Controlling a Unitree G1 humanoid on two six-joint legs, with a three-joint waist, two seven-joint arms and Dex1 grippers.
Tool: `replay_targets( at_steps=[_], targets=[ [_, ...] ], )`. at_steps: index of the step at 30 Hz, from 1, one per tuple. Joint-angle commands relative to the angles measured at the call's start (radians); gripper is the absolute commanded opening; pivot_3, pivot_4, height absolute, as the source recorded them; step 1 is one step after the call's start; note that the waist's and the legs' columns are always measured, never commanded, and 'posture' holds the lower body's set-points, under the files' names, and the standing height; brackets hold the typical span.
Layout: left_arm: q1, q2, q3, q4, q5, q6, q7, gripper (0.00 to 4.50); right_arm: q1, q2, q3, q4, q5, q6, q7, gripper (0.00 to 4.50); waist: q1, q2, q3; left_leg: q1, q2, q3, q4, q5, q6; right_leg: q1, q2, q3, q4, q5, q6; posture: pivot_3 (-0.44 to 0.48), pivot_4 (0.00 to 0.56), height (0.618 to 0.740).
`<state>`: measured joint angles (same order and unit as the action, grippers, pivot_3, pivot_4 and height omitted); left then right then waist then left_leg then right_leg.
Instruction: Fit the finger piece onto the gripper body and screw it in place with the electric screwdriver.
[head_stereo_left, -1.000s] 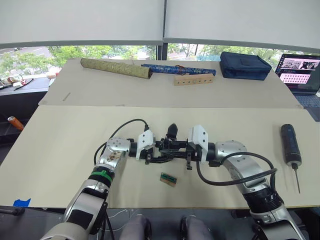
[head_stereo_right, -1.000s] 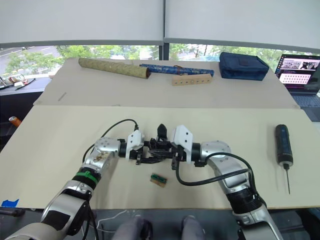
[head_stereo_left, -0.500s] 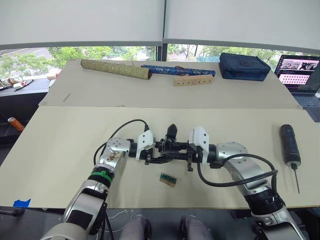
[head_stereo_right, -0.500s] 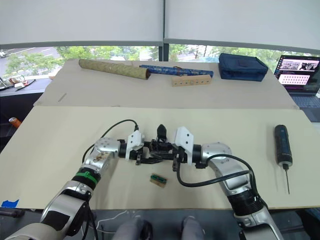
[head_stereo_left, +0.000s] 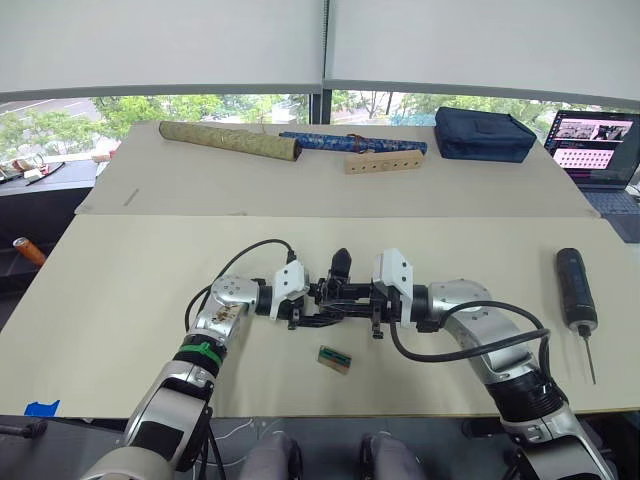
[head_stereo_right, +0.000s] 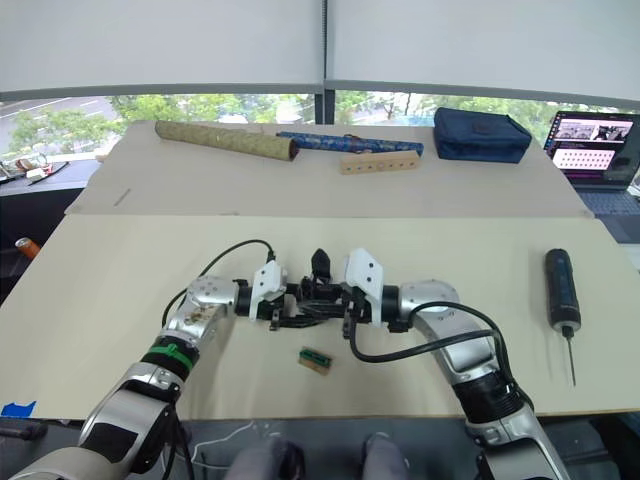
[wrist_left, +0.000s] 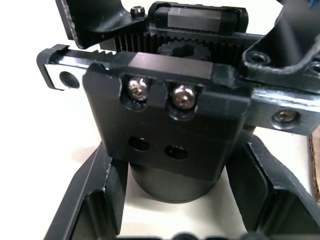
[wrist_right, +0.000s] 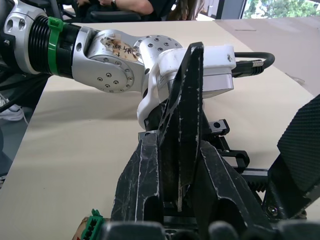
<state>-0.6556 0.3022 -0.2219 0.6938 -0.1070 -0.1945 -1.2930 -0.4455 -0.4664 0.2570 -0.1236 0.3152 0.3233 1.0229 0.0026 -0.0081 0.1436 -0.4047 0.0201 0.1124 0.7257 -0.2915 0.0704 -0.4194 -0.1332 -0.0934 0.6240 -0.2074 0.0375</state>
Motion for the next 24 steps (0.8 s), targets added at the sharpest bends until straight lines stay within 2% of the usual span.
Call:
replay_targets(
  at_steps=[1, 24],
  targets=[
    [0.035, 0.008, -0.044, 0.020, 0.043, 0.033, -0.015, 2.31, 0.018, -0.029, 0.028, 0.034, -0.031, 0.070, 0.001, 0.39, 0.000, 0.000, -0.001, 0.000, 0.000, 0.000, 0.000, 0.000, 0.000, 0.000, 0.000, 0.000, 0.000, 0.000, 0.000, 0.000, 0.150, 0.740],
    [0.049, 0.019, -0.047, 0.003, 0.041, 0.050, -0.017, 2.31, -0.027, -0.024, 0.009, 0.032, 0.008, 0.064, 0.039, 0.39, -0.003, -0.001, -0.006, 0.000, 0.001, 0.000, 0.000, 0.000, 0.000, -0.001, 0.000, 0.000, 0.000, 0.000, 0.000, 0.000, 0.150, 0.740]
  ],
)
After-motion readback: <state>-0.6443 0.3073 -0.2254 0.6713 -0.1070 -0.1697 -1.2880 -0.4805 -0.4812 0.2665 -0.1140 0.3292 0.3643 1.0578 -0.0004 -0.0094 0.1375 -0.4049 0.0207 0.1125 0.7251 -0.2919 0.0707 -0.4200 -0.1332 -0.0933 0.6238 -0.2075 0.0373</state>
